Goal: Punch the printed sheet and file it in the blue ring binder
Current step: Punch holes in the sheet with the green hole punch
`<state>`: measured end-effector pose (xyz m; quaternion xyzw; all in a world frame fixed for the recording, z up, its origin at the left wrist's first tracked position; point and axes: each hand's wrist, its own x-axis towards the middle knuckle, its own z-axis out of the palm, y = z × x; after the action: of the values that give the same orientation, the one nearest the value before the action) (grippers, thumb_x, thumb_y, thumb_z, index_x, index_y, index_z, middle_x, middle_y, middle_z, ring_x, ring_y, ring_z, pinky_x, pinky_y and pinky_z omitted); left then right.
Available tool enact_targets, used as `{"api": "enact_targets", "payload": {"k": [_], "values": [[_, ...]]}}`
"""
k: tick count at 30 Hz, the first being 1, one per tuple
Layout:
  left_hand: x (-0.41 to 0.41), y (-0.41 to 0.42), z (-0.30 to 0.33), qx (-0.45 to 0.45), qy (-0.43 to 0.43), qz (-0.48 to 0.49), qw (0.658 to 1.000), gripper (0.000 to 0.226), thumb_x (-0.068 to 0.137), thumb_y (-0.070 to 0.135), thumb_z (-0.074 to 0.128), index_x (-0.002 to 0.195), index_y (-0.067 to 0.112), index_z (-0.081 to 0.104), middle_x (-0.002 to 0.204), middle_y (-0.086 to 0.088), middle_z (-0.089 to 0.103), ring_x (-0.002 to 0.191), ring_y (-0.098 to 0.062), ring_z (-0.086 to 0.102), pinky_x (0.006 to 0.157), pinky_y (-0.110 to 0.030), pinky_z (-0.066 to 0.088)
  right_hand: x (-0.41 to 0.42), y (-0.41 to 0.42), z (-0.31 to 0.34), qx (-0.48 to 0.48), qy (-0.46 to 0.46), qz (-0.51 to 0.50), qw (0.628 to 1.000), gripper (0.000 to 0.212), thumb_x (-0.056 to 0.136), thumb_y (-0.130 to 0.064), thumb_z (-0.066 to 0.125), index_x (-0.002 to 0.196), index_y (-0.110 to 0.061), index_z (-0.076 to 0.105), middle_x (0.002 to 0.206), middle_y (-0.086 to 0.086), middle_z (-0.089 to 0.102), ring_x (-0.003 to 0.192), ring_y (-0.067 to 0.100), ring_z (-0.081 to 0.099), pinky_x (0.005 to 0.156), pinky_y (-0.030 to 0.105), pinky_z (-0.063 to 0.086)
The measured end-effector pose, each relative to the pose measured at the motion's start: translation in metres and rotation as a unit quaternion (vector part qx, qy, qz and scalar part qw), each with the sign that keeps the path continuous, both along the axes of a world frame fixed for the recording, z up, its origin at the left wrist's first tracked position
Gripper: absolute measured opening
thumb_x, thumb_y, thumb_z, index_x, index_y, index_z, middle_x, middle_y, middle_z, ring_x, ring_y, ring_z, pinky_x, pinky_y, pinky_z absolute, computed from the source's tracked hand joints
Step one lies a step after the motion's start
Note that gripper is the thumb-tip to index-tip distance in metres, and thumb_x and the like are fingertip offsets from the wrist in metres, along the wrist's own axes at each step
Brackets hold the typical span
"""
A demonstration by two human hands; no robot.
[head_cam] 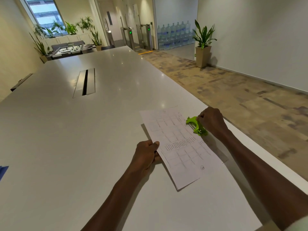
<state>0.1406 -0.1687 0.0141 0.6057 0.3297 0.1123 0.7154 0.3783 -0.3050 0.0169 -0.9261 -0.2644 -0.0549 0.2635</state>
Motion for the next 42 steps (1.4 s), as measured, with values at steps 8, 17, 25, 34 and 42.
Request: {"api": "enact_targets", "payload": {"k": [8, 17, 25, 34, 42], "values": [[0.014, 0.007, 0.005, 0.052, 0.027, -0.002, 0.998, 0.023, 0.1, 0.011, 0.049, 0.111, 0.001, 0.066, 0.093, -0.008, 0.076, 0.078, -0.02, 0.075, 0.07, -0.034, 0.061, 0.001, 0.0, -0.001, 0.0, 0.013, -0.005, 1.0, 0.019, 0.084, -0.018, 0.065, 0.077, -0.004, 0.076, 0.074, 0.016, 0.072, 0.071, 0.031, 0.065, 0.059, 0.026, 0.039], [0.021, 0.008, 0.0, -0.014, 0.046, 0.034, 0.998, 0.016, 0.092, -0.003, 0.054, 0.103, 0.001, 0.064, 0.094, -0.015, 0.074, 0.08, -0.031, 0.074, 0.07, -0.042, 0.061, 0.004, 0.001, -0.001, -0.003, 0.014, -0.001, 1.0, 0.019, 0.083, -0.018, 0.066, 0.073, -0.004, 0.075, 0.07, 0.016, 0.071, 0.068, 0.031, 0.065, 0.057, 0.026, 0.041], [0.03, 0.01, 0.0, 0.07, 0.083, 0.059, 0.992, 0.019, 0.082, -0.005, 0.058, 0.096, 0.005, 0.065, 0.091, -0.011, 0.072, 0.082, -0.032, 0.071, 0.077, -0.048, 0.06, 0.01, 0.002, -0.005, -0.009, 0.025, -0.007, 1.0, 0.018, 0.081, -0.018, 0.065, 0.072, -0.004, 0.073, 0.07, 0.014, 0.07, 0.066, 0.029, 0.063, 0.055, 0.025, 0.036], [0.027, 0.014, -0.005, 0.043, 0.036, 0.04, 0.998, 0.027, 0.093, -0.001, 0.056, 0.117, 0.012, 0.058, 0.11, -0.005, 0.066, 0.086, -0.02, 0.067, 0.063, -0.026, 0.06, 0.017, 0.004, -0.008, -0.013, 0.028, -0.009, 0.999, 0.016, 0.079, -0.017, 0.066, 0.075, -0.004, 0.073, 0.074, 0.015, 0.072, 0.068, 0.031, 0.065, 0.055, 0.029, 0.045], [0.027, 0.016, -0.01, -0.022, -0.002, 0.05, 0.998, 0.025, 0.094, -0.001, 0.055, 0.115, 0.013, 0.057, 0.113, -0.008, 0.066, 0.095, -0.027, 0.068, 0.076, -0.038, 0.06, 0.019, 0.005, 0.001, -0.042, 0.058, -0.007, 0.997, 0.021, 0.075, -0.033, 0.077, 0.084, -0.013, 0.075, 0.081, 0.013, 0.07, 0.073, 0.029, 0.062, 0.06, 0.029, 0.039]]}}
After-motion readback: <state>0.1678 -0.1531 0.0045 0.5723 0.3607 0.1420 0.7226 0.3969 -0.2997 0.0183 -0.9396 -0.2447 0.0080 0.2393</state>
